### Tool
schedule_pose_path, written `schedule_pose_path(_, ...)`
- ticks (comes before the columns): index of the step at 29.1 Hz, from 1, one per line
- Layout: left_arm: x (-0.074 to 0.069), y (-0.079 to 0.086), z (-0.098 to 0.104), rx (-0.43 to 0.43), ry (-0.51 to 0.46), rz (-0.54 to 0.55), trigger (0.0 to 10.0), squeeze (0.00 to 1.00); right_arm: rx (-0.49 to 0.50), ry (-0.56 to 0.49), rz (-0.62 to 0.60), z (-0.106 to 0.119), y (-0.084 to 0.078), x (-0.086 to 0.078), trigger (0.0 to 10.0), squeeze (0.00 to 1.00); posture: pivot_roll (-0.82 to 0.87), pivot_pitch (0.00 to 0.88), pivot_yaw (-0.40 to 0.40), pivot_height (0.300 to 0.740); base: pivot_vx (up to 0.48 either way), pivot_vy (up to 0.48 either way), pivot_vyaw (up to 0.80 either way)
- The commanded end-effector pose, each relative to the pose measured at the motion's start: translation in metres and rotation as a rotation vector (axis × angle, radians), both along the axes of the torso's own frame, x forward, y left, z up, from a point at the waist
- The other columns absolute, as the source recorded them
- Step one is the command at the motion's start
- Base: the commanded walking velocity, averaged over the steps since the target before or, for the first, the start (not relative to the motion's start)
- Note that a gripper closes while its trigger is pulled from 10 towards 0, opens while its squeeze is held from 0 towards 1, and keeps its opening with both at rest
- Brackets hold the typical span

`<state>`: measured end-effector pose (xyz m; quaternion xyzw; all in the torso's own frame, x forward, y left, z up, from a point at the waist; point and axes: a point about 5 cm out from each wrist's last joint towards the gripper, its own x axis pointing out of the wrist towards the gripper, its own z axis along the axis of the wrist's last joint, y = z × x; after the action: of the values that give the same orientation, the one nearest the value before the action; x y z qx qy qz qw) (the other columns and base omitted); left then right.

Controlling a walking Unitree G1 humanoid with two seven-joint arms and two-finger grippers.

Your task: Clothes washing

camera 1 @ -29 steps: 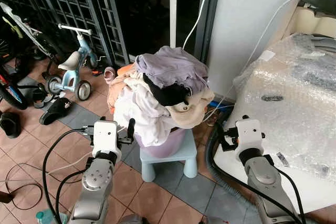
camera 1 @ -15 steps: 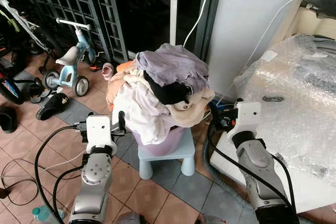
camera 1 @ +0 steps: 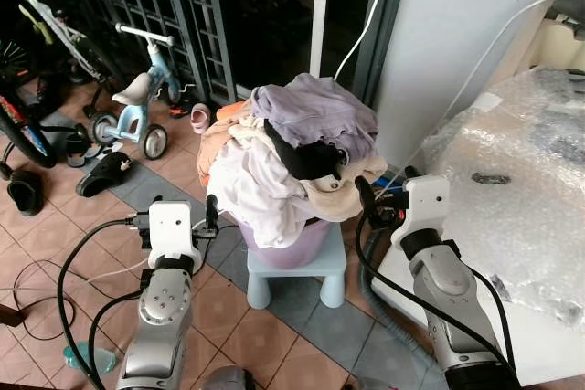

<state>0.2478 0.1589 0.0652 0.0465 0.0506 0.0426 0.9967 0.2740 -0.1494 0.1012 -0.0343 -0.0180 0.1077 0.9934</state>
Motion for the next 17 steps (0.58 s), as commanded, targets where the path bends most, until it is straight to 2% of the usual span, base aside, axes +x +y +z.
schedule_pose_path(1, 0.0, -0.002, 0.002, 0.004, -0.006, -0.012, 10.0, 0.0, -0.005, -0.034, 0.012, 0.008, 0.0, 0.002, 10.0, 0.0, -0.02, 0.0, 0.048, 0.74, 0.251, 0.0, 0.61)
schedule_pose_path(4, -0.002, -0.001, 0.002, 0.006, -0.006, -0.016, 10.0, 0.0, -0.001, -0.031, 0.005, 0.007, -0.004, 0.003, 10.0, 0.0, -0.02, 0.0, 0.042, 0.74, 0.277, 0.0, 0.54)
schedule_pose_path(8, -0.004, 0.001, -0.002, 0.005, 0.01, -0.007, 10.0, 0.0, 0.006, 0.012, -0.02, -0.001, -0.008, 0.003, 10.0, 0.0, -0.01, 0.0, 0.02, 0.74, 0.295, 0.0, 0.0)
schedule_pose_path(17, -0.003, -0.001, -0.003, 0.005, 0.011, -0.017, 10.0, 0.0, 0.007, 0.008, 0.033, 0.0, 0.003, 0.004, 10.0, 0.0, -0.01, 0.0, 0.025, 0.74, 0.34, 0.0, 0.0)
